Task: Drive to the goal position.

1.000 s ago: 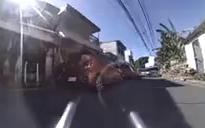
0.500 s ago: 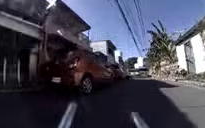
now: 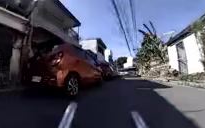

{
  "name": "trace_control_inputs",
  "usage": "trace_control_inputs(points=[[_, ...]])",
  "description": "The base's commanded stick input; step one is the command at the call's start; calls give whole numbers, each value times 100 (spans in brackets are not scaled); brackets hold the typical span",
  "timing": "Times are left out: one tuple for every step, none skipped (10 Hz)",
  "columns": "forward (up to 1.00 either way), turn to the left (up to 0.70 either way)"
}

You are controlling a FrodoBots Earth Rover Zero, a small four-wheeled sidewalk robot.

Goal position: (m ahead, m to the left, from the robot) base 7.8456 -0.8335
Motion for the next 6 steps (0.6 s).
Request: trace_control_inputs(points=[[85, -34], [85, -34], [85, -34], [85, -34], [85, -31], [85, -30]])
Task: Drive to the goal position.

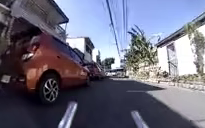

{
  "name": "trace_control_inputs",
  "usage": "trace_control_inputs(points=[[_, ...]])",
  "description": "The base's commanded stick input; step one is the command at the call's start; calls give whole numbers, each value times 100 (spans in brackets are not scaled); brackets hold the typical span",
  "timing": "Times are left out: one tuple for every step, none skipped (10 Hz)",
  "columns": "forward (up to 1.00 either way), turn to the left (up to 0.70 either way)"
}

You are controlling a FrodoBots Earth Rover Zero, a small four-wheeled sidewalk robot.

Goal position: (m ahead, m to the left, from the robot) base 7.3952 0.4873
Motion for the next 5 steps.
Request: trace_control_inputs(points=[[85, -34], [85, -34], [85, -33], [88, -31], [98, -30]])
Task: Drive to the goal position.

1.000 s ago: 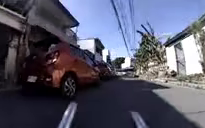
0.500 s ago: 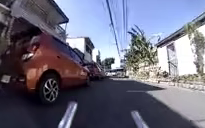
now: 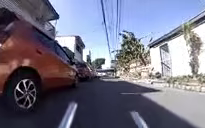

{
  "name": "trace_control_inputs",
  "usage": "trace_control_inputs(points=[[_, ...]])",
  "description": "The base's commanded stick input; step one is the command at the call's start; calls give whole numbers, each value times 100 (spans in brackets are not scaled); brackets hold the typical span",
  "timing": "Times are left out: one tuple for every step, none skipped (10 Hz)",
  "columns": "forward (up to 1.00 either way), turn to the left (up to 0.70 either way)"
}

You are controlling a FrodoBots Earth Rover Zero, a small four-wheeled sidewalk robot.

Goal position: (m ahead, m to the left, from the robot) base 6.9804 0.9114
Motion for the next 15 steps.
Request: trace_control_inputs(points=[[100, -23], [100, 0], [100, 6], [100, 14], [100, 13], [100, 7], [100, 0], [100, 0], [100, 0], [100, 0], [100, 0], [100, 0], [100, 4], [100, 15], [100, 14]])
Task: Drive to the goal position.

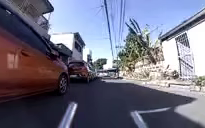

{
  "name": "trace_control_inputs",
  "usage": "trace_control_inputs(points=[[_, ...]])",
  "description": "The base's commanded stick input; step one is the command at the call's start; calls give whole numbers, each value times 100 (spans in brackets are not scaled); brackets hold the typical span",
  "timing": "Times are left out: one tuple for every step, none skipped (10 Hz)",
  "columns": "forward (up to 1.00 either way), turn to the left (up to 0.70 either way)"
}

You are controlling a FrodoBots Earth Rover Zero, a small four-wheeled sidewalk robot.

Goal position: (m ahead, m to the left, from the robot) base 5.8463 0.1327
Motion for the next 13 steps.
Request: trace_control_inputs(points=[[100, -11], [100, -34], [100, -40], [100, -40], [100, -30], [100, 1], [100, 8], [100, 16], [100, 3], [100, 20], [100, 20], [100, 15], [100, 2]])
